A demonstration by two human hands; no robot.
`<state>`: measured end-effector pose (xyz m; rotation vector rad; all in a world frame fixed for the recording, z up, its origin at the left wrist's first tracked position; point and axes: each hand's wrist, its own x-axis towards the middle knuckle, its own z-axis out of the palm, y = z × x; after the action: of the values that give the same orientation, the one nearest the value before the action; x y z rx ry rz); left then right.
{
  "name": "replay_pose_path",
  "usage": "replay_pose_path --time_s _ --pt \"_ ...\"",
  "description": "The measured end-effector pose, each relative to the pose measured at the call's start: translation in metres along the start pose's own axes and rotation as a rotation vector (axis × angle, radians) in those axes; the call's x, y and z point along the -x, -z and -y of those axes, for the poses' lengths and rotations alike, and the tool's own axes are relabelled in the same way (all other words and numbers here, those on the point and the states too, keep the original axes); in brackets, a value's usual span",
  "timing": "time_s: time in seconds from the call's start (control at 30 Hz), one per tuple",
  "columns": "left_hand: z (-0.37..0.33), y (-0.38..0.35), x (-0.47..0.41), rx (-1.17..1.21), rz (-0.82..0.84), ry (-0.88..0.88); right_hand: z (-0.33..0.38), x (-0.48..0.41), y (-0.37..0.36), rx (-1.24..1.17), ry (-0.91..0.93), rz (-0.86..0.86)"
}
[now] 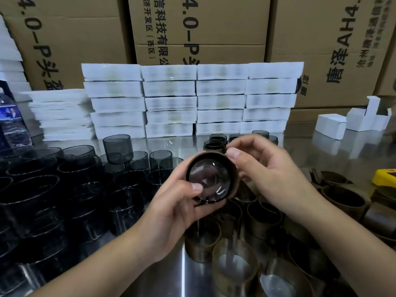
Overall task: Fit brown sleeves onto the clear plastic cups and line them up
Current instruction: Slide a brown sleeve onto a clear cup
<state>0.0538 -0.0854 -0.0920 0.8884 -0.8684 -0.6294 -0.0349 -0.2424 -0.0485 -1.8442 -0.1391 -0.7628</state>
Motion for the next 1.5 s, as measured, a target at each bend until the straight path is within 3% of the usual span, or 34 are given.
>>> replay_pose_path --time_s 0.1,0.23,0.37,0.6,1.0,1.5 --pt "0.0 -0.005 0.003 0.014 0.028 0.026 -0.003 0.0 -0.002 0.082 -0.118 0.112" --pt "-0.004 -0.013 0.002 -0.022 -0.075 0.08 -0.002 0.003 -0.004 0.125 -0.149 0.197" --pt "-0.005 -0.018 0.001 -0.071 -0.156 0.158 -0.004 0.003 -0.005 0.1 -0.17 0.188" --pt "-0.005 -0.021 0.001 -0.188 -0.151 0.083 -0.004 0.003 -0.003 0.121 -0.156 0.239" --pt "-0.002 -0.021 -0.001 -0.264 -0.293 0.057 -0.007 0.004 -0.011 0.15 -0.155 0.187" --pt "-0.001 -0.019 -0.003 -0.259 -0.343 0.028 -0.007 0.003 -0.01 0.201 -0.126 0.267"
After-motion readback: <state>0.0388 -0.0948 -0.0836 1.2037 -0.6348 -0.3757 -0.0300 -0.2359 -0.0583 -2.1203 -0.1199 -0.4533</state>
